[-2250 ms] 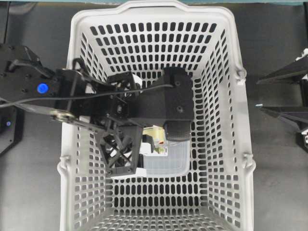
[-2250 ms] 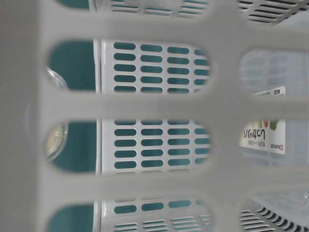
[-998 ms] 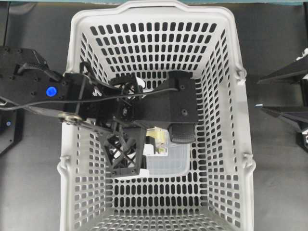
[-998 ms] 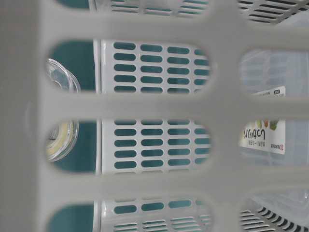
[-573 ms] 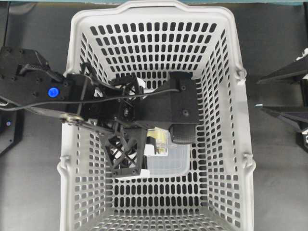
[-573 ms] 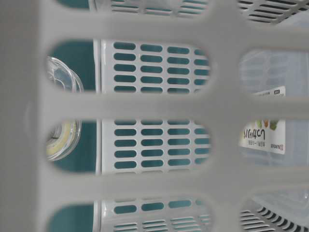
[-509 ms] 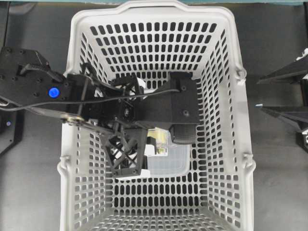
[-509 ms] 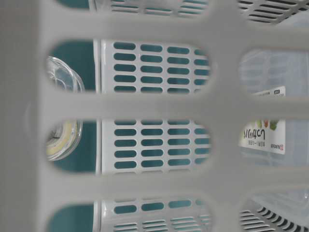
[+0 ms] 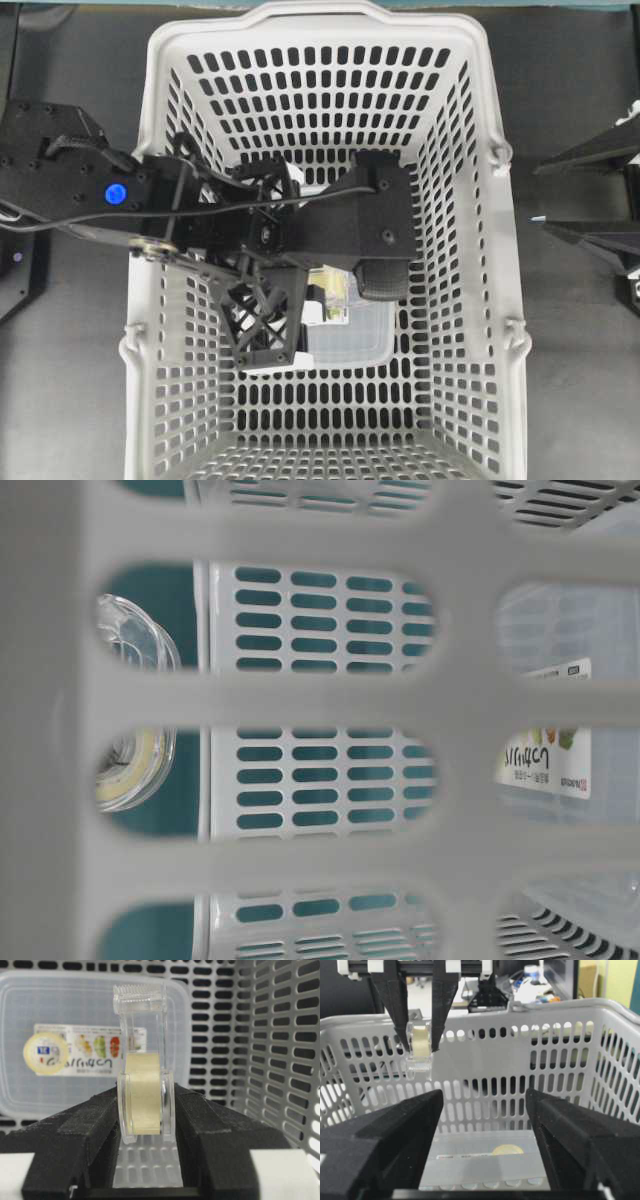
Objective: Pick up the tape dispenser from the shopping basket with the left arm.
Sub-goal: 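Hold the tape dispenser raised in the left gripper above the basket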
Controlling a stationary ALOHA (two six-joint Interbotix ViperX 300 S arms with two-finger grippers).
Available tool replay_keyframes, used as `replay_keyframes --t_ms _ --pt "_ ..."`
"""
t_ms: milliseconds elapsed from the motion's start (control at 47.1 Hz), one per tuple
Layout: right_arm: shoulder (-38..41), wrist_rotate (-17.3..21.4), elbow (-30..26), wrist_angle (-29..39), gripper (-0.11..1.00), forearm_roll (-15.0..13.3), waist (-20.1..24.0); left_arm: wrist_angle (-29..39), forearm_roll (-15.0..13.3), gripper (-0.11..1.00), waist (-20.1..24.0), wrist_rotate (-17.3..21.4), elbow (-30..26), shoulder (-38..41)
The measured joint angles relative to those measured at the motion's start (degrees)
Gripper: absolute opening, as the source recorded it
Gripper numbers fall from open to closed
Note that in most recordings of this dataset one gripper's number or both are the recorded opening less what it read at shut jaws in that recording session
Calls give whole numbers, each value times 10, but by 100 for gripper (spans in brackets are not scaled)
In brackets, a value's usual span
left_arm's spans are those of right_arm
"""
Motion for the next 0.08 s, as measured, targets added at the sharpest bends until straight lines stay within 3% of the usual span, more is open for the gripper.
replay_keyframes --t_ms 85 --pt "0 0 1 0 65 -1 0 -4 0 28 0 0 2 1"
